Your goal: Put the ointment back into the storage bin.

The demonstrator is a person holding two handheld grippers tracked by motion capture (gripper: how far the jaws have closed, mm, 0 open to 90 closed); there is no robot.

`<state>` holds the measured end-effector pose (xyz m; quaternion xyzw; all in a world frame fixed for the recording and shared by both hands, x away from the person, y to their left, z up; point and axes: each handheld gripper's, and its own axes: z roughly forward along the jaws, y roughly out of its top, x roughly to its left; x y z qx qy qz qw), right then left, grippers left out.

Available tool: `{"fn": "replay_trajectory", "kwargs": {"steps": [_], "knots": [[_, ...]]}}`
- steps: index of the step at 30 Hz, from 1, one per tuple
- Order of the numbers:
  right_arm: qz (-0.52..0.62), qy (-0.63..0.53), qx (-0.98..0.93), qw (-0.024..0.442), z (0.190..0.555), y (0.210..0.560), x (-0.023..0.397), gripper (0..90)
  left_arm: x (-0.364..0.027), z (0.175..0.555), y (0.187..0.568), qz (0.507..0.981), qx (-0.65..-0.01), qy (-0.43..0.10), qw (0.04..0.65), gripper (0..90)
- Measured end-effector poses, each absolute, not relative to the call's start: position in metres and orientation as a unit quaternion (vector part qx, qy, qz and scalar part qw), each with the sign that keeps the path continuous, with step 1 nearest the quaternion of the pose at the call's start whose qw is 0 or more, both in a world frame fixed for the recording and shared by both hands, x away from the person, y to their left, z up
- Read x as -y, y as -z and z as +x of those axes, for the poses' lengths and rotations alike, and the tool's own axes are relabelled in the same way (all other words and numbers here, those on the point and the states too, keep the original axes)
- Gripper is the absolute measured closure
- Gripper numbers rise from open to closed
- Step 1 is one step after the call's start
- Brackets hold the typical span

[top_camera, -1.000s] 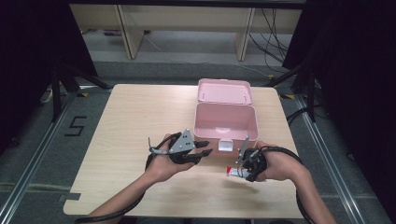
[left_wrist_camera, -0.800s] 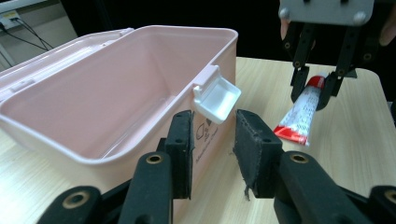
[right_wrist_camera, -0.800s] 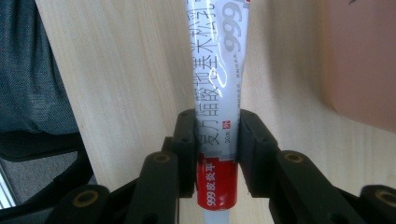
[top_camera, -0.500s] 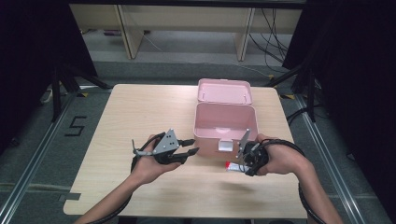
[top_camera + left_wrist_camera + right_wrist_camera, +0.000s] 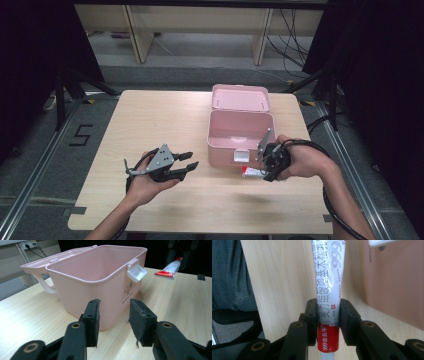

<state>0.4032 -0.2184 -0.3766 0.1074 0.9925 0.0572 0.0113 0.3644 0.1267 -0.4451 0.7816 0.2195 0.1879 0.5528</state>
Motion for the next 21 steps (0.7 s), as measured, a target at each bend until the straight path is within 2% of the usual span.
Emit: {"fn": "replay_trajectory", "kwargs": {"steps": [21], "knots": [[0.084,-0.058,-0.994,0.026,0.420,0.352,0.209,71.3,-0.131,0.362,0.462,0.784,-0.235,-0.180,0.546,56.5]]}}
